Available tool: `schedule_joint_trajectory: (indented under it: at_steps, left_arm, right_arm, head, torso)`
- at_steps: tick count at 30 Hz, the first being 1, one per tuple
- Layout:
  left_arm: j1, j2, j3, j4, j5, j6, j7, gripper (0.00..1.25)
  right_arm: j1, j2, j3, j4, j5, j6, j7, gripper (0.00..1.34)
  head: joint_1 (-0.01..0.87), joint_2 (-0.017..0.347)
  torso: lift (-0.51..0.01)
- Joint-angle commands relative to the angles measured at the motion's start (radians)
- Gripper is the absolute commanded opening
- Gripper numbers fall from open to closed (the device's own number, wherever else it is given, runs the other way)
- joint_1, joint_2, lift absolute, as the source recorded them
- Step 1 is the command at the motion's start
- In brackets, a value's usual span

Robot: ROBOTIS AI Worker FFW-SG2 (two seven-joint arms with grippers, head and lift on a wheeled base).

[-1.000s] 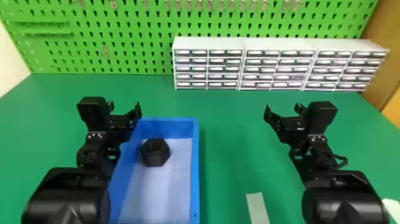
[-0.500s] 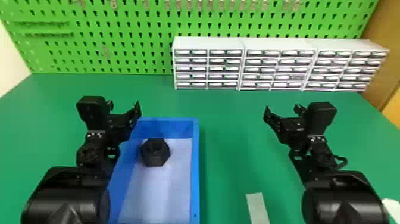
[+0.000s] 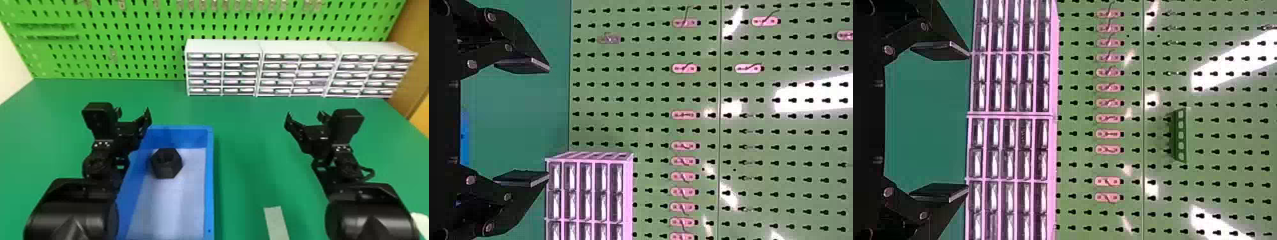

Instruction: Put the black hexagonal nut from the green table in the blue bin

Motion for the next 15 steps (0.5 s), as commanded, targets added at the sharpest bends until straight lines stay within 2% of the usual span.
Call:
schedule_joint_trajectory:
  at_steps: [1, 15]
  left_arm:
    - [0.001, 0.000, -0.002, 0.000, 0.001, 0.001, 0.000, 0.76]
    - [0.001, 0.000, -0.005, -0.002, 0.004, 0.001, 0.000, 0.76]
  right_arm:
    - [0.000, 0.000, -0.003, 0.000, -0.001, 0.000, 0.000, 1.00]
    - [0.002, 0.002, -0.003, -0.002, -0.001, 0.000, 0.000, 1.00]
  head:
    - [0.686, 0.051]
    - [0.686, 0.051]
  torso:
    - [-0.096]
    - [-0.096]
